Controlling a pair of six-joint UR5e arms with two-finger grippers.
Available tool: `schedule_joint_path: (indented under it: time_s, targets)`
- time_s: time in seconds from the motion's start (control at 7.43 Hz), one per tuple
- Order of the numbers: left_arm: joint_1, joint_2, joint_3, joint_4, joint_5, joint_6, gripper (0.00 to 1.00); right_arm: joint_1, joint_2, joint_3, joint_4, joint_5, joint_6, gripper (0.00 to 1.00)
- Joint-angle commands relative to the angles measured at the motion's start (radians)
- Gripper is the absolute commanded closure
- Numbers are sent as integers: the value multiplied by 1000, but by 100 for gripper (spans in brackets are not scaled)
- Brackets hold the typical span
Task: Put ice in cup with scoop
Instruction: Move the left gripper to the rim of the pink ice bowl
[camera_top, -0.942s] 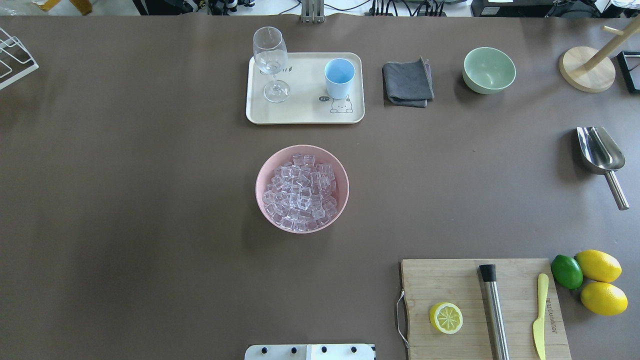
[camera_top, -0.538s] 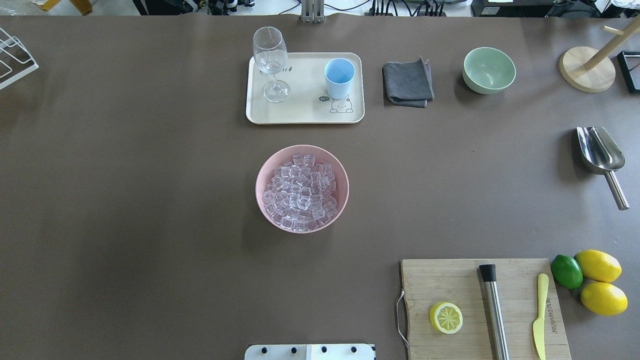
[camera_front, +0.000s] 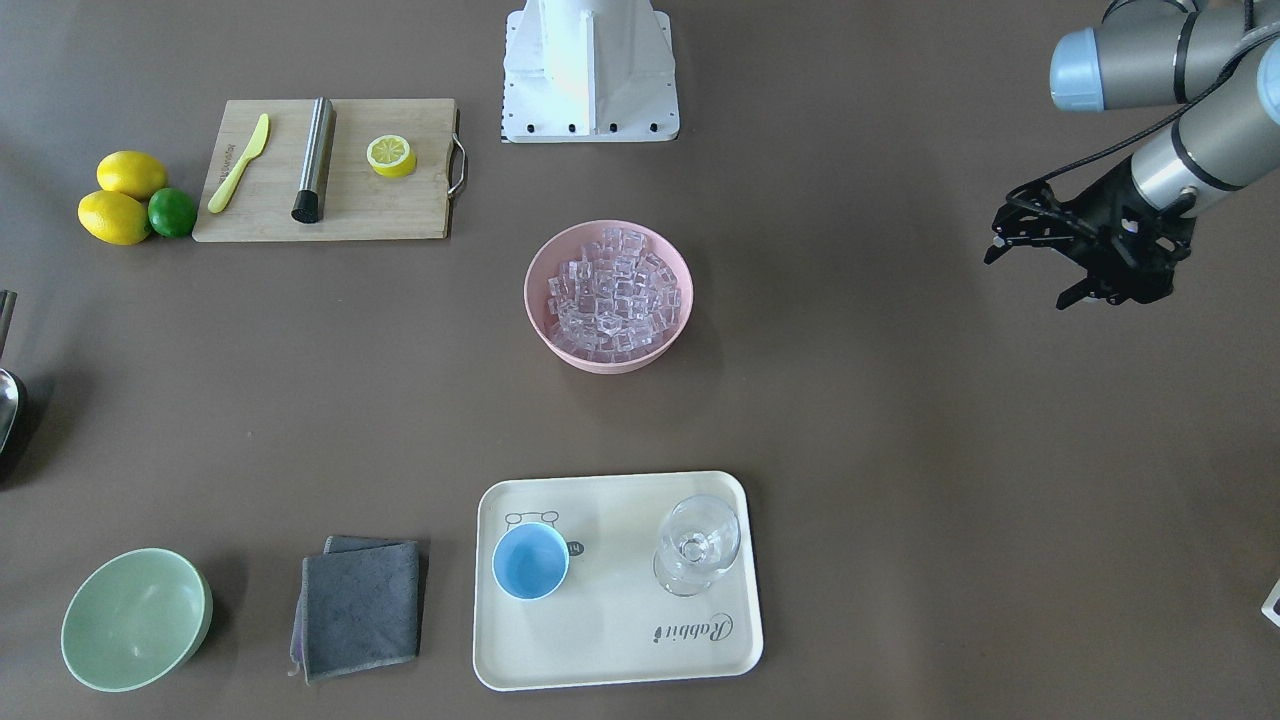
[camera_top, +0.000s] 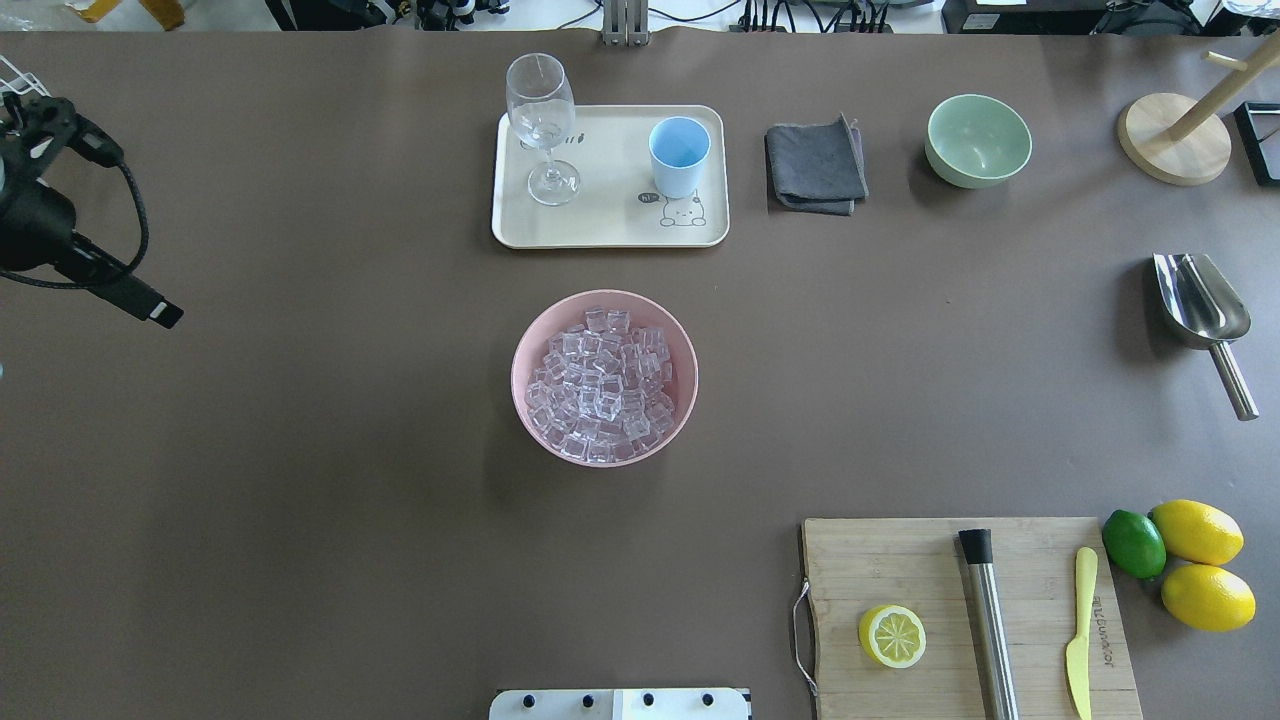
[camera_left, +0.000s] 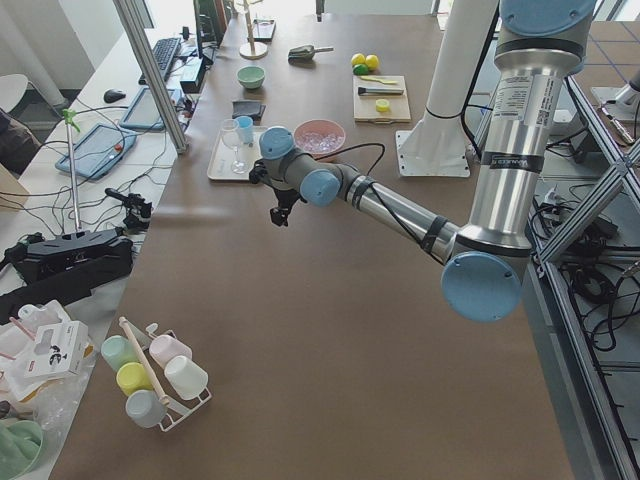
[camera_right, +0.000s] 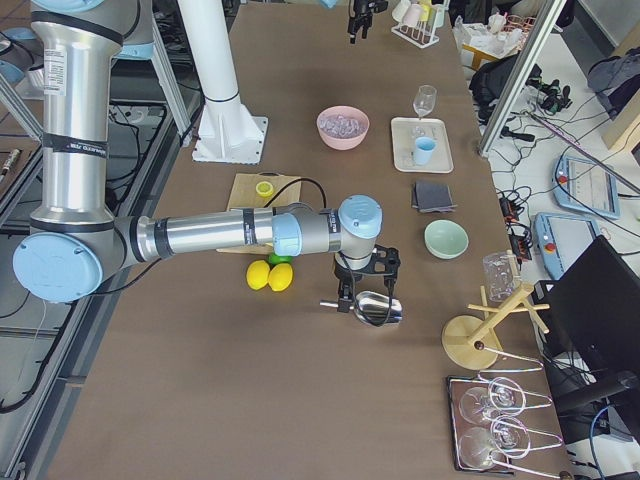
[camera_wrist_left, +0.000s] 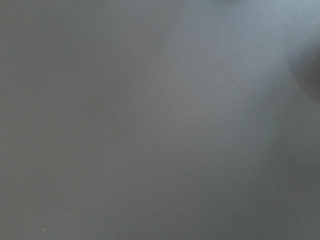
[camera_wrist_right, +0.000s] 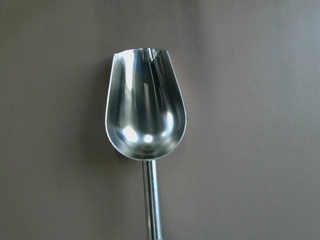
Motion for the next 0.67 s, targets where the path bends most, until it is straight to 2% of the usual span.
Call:
schedule_joint_path:
  time_s: [0.0,0.13,0.27,0.54]
  targets:
    - [108,-67,-4,-2,6,5,1,-116,-63,-12,226,-45,166,1]
    - [146,-87,-19,1,39,4,1,-136,-76,-38,334,-57,263,1]
    - [176,-89,-25,-8,42,7,1,-172,-76,-71,352,-65,268,1]
    - [211,-76,-12,-138,81,63,1,-205,-79,-92,372,-71,273,3]
